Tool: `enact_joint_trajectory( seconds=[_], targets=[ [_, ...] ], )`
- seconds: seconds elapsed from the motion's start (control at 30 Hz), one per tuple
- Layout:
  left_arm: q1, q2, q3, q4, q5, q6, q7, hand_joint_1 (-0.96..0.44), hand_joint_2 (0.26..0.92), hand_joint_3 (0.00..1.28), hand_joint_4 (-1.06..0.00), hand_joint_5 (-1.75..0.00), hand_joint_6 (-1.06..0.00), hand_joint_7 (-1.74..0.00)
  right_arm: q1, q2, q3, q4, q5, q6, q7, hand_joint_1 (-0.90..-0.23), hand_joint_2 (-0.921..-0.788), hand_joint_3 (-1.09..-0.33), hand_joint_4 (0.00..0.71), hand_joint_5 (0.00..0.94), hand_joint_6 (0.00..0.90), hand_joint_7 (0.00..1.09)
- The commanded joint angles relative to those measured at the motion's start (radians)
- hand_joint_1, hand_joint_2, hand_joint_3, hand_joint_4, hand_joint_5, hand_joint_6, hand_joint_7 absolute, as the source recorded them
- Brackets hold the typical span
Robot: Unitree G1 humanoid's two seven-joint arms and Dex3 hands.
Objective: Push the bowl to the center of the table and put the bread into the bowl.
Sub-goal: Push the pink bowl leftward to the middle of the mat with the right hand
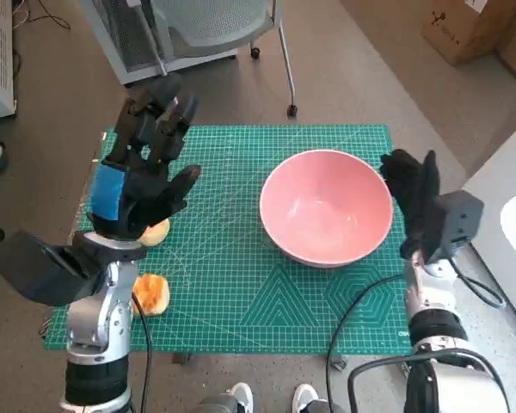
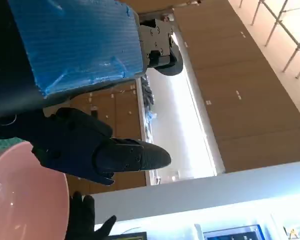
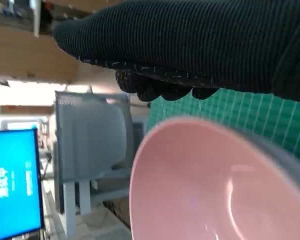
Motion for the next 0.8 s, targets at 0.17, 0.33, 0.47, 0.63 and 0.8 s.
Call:
enact_joint_trajectory(
  seconds=[0.17,0.33,0.47,0.63,0.8],
  targets=[
    [0.043,0.015,0.028,-0.051,-0.002,0.009,0.005,-0.48,0.881,0.25,-0.14,-0.16,0.00,-0.59,-0.051,0.052,0.026,0.009,-0.031,0.024,0.005,-0.547,-0.921,-0.707,0.183,0.014,0.331,0.03],
    [0.059,0.014,0.036,-0.075,0.000,0.016,0.015,-0.49,0.904,0.20,-0.16,-0.14,0.00,-0.61,-0.077,0.079,0.032,0.009,-0.039,0.031,0.002,-0.517,-0.921,-0.727,0.179,0.009,0.321,0.02],
    [0.075,0.014,0.043,-0.097,0.000,0.024,0.027,-0.50,0.914,0.17,-0.17,-0.12,0.00,-0.61,-0.094,0.101,0.033,0.013,-0.037,0.038,0.006,-0.507,-0.921,-0.734,0.180,0.009,0.317,0.02],
    [0.091,0.020,0.053,-0.110,0.004,0.020,0.031,-0.51,0.920,0.15,-0.18,-0.11,0.00,-0.62,-0.114,0.123,0.030,0.018,-0.032,0.054,0.015,-0.517,-0.921,-0.716,0.181,0.007,0.314,0.02],
    [0.105,0.026,0.064,-0.117,0.007,0.014,0.033,-0.51,0.921,0.15,-0.19,-0.11,0.00,-0.62,-0.129,0.144,0.036,0.020,-0.040,0.059,0.011,-0.529,-0.921,-0.708,0.192,0.011,0.314,0.02]
  ],
)
